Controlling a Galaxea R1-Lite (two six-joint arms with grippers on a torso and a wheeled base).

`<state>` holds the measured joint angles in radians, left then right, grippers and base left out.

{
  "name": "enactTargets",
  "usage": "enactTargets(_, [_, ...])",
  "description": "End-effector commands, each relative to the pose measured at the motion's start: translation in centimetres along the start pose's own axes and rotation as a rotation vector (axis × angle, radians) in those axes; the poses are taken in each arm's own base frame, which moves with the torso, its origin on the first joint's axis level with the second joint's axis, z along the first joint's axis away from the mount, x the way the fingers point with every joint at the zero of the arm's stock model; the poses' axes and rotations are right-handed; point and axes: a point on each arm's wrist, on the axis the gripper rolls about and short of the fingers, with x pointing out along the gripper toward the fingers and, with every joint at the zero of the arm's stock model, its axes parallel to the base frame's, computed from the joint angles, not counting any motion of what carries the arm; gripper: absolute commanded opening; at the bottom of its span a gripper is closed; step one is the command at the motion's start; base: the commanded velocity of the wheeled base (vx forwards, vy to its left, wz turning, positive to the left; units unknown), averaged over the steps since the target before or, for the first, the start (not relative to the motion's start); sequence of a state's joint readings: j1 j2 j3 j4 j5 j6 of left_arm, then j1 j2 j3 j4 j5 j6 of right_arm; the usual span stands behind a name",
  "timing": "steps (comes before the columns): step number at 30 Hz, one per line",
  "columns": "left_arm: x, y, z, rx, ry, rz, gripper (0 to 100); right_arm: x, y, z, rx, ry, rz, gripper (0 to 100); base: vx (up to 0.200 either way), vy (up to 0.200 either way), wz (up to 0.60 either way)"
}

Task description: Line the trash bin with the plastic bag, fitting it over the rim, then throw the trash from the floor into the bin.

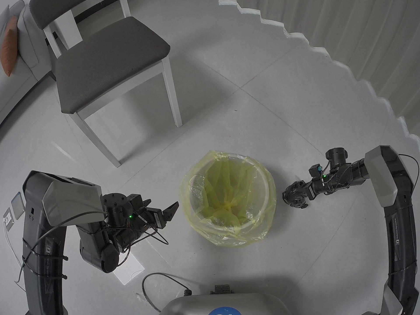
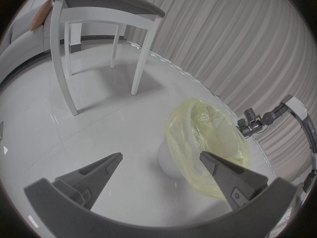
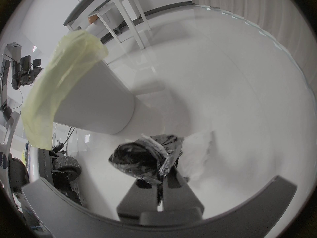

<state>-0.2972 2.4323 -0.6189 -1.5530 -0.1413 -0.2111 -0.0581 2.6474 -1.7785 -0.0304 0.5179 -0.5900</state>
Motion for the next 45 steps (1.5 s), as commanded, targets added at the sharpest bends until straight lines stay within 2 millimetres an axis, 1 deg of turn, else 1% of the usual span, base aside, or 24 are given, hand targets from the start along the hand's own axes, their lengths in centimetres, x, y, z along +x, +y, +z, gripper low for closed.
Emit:
enactTargets(1, [0.1, 0.2, 0.0, 0.000, -0.011, 0.002, 100, -8.2, 1.7, 7.3, -0.118, -0.120, -0.065, 0, 0.000, 0.000, 0.00])
enactTargets(2, [0.1, 0.2, 0.0, 0.000, -0.014, 0.001, 100, -10.0, 2.7, 9.1, -0.153, -0.154, -0.071, 0, 0.000, 0.000, 0.00])
enactTargets(6, [0.1, 0.2, -0.1, 0.000, -0.011, 0.002, 100, -14.3, 6.2, 13.7, -0.245, -0.255, -0.077, 0, 0.000, 0.000, 0.00])
enactTargets(11, [0.1, 0.4, -0.1, -0.011, -0.010, 0.008, 100, -18.7, 10.6, 17.7, -0.344, -0.365, -0.069, 0, 0.000, 0.000, 0.00])
enactTargets(12, [0.1, 0.5, 0.0, -0.013, -0.011, 0.009, 100, -19.3, 11.6, 18.4, -0.361, -0.384, -0.059, 0, 0.000, 0.000, 0.00])
enactTargets(13, [0.1, 0.5, 0.0, -0.013, -0.011, 0.009, 100, -19.3, 11.6, 18.4, -0.361, -0.384, -0.059, 0, 0.000, 0.000, 0.00])
enactTargets(14, [0.1, 0.5, 0.0, -0.013, -0.013, 0.009, 100, -19.8, 13.2, 19.2, -0.386, -0.407, -0.036, 0, 0.000, 0.000, 0.00])
enactTargets(17, [0.2, 0.4, -0.1, -0.014, -0.011, 0.008, 100, -19.9, 15.9, 19.6, -0.416, -0.423, 0.017, 0, 0.000, 0.000, 0.00])
enactTargets(18, [0.2, 0.5, -0.2, -0.014, -0.010, 0.008, 100, -19.9, 16.2, 19.6, -0.420, -0.426, 0.023, 0, 0.000, 0.000, 0.00])
enactTargets(20, [0.3, 0.5, -0.3, -0.015, -0.009, 0.012, 100, -19.1, 18.5, 19.4, -0.443, -0.435, 0.074, 0, 0.000, 0.000, 0.00])
enactTargets(21, [0.3, 0.5, -0.3, -0.015, -0.009, 0.012, 100, -18.9, 18.8, 19.3, -0.446, -0.435, 0.081, 0, 0.000, 0.000, 0.00])
enactTargets(22, [0.3, 0.6, -0.3, -0.016, -0.006, 0.012, 100, -18.2, 19.9, 19.1, -0.457, -0.439, 0.105, 0, 0.000, 0.000, 0.00])
enactTargets(23, [0.3, 0.6, -0.3, -0.015, -0.007, 0.012, 100, -18.1, 20.1, 19.0, -0.459, -0.442, 0.110, 0, 0.000, 0.000, 0.00])
enactTargets(24, [0.3, 0.6, -0.3, -0.016, -0.008, 0.013, 100, -17.4, 20.8, 18.7, -0.465, -0.441, 0.130, 0, 0.000, 0.000, 0.00])
enactTargets(26, [0.3, 0.6, -0.3, -0.015, -0.009, 0.012, 100, -16.8, 21.4, 18.4, -0.468, -0.437, 0.147, 0, 0.000, 0.000, 0.00])
enactTargets(29, [0.3, 0.6, -0.2, -0.016, -0.011, 0.013, 100, -14.6, 21.9, 17.3, -0.457, -0.385, 0.191, 0, 0.000, 0.000, 0.00])
enactTargets(34, [0.2, 0.8, -0.2, -0.017, -0.012, 0.017, 100, -11.4, 22.7, 16.3, -0.451, -0.346, 0.239, 0, 0.000, 0.000, 0.00])
enactTargets(35, [0.2, 0.8, -0.2, -0.017, -0.012, 0.017, 100, -11.4, 22.7, 16.3, -0.451, -0.346, 0.239, 0, 0.000, 0.000, 0.00])
enactTargets(36, [0.2, 0.9, -0.2, -0.017, -0.011, 0.019, 100, -10.0, 23.0, 15.8, -0.447, -0.335, 0.251, 0, 0.000, 0.000, 0.00])
enactTargets(37, [0.2, 0.8, -0.2, -0.017, -0.010, 0.017, 100, -9.2, 23.0, 15.4, -0.444, -0.322, 0.260, 0, 0.000, 0.000, 0.00])
enactTargets(39, [0.2, 0.8, -0.2, -0.015, -0.010, 0.016, 100, -8.1, 23.0, 14.9, -0.437, -0.304, 0.271, 0, 0.000, 0.000, 0.00])
enactTargets(40, [0.2, 0.8, -0.2, -0.015, -0.010, 0.016, 100, -8.1, 23.0, 14.9, -0.437, -0.304, 0.271, 0, 0.000, 0.000, 0.00])
enactTargets(41, [0.2, 0.8, -0.2, -0.017, -0.009, 0.018, 100, -6.8, 22.9, 14.3, -0.428, -0.286, 0.279, 0, 0.000, 0.000, 0.00])
enactTargets(45, [0.2, 0.9, -0.2, -0.018, -0.009, 0.019, 100, -4.5, 22.7, 13.8, -0.404, -0.276, 0.287, 0, 0.000, 0.000, 0.00])
